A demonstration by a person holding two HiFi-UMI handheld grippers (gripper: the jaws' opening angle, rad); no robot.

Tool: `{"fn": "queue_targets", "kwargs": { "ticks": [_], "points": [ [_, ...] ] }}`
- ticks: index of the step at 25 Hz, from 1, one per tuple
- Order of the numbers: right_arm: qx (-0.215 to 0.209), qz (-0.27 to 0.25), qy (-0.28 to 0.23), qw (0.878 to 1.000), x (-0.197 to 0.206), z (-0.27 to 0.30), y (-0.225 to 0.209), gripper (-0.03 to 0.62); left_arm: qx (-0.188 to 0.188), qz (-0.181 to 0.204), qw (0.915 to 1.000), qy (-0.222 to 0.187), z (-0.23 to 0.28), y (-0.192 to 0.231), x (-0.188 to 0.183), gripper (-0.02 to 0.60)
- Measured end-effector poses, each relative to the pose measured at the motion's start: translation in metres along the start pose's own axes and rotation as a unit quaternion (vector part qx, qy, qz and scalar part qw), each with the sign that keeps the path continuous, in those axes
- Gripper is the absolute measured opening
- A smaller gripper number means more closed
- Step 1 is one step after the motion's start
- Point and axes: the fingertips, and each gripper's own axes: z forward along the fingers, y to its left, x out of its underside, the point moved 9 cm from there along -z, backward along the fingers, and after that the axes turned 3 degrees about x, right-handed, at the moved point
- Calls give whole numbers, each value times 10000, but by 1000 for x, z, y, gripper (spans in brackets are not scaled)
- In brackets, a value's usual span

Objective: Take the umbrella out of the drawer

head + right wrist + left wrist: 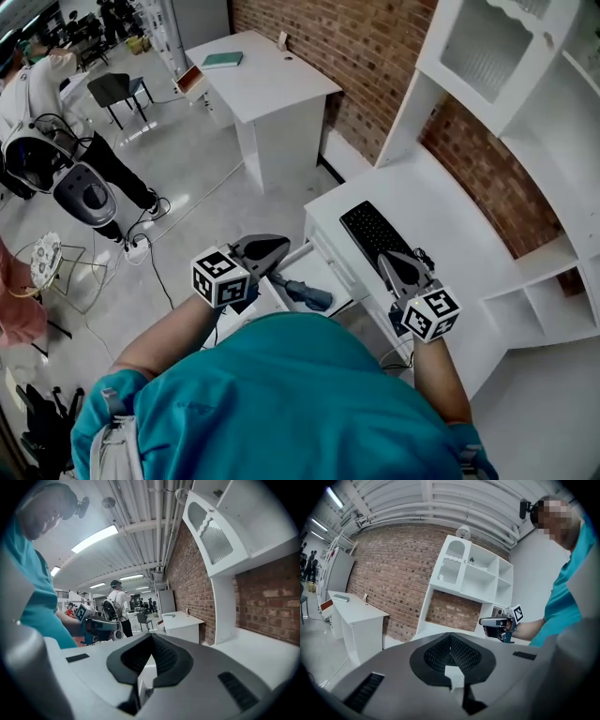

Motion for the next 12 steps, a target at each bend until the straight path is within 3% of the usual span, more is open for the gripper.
{"fn": "queue_targets", "kwargs": {
  "ticks": [5,12],
  "points": [
    [187,31,33,9998,1,16,-1,21,199,-17,9997,166,10,26,-3,14],
    [171,110,284,9994,18,22,-4,21,162,69,9967,798,29,35,24,14]
  ]
}}
